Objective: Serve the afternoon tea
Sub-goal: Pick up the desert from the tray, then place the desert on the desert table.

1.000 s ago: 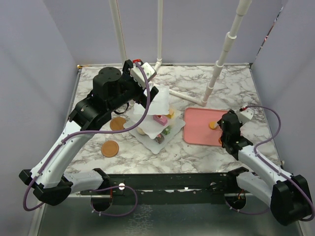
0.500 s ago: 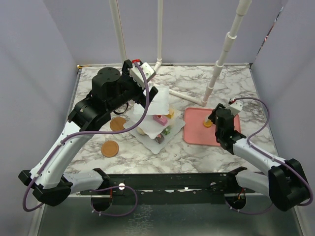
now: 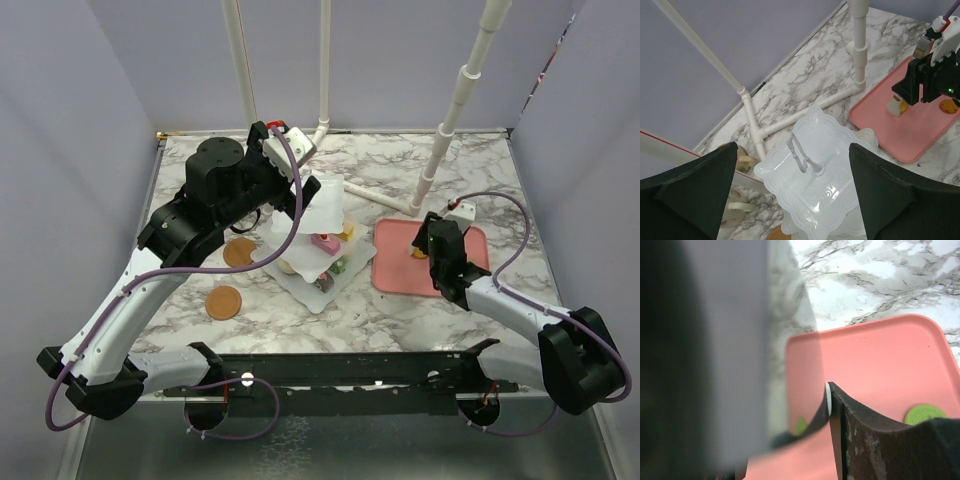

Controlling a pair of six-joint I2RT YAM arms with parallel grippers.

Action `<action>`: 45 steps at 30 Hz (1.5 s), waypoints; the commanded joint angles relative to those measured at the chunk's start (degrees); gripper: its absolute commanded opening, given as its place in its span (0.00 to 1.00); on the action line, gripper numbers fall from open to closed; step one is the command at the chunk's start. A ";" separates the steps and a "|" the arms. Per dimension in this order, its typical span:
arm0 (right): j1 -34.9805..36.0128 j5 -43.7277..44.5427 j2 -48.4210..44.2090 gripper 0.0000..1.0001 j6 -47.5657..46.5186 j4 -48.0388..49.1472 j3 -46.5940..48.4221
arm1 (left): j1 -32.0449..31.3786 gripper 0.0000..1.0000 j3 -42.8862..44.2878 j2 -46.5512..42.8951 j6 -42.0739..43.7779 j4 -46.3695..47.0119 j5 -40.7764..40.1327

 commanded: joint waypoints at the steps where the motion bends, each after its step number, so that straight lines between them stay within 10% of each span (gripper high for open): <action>1: 2.27 1.80 2.35 0.58 -3.94 -0.72 2.50 | 0.06 0.94 0.82 -1.30 -0.31 0.93 -0.06; 22: 5.48 -7.25 -6.88 0.24 -12.66 -4.78 15.64 | 0.06 0.94 0.66 -1.65 -0.33 -0.83 -3.05; 32: 7.79 -33.34 -0.57 0.22 -16.05 -13.17 41.03 | 0.06 0.93 0.77 -2.33 -1.50 -1.48 -3.52; 45: 16.88 -37.63 10.07 0.23 -22.01 -18.06 52.86 | 0.06 0.93 -1.06 -4.44 -0.25 -1.27 -2.90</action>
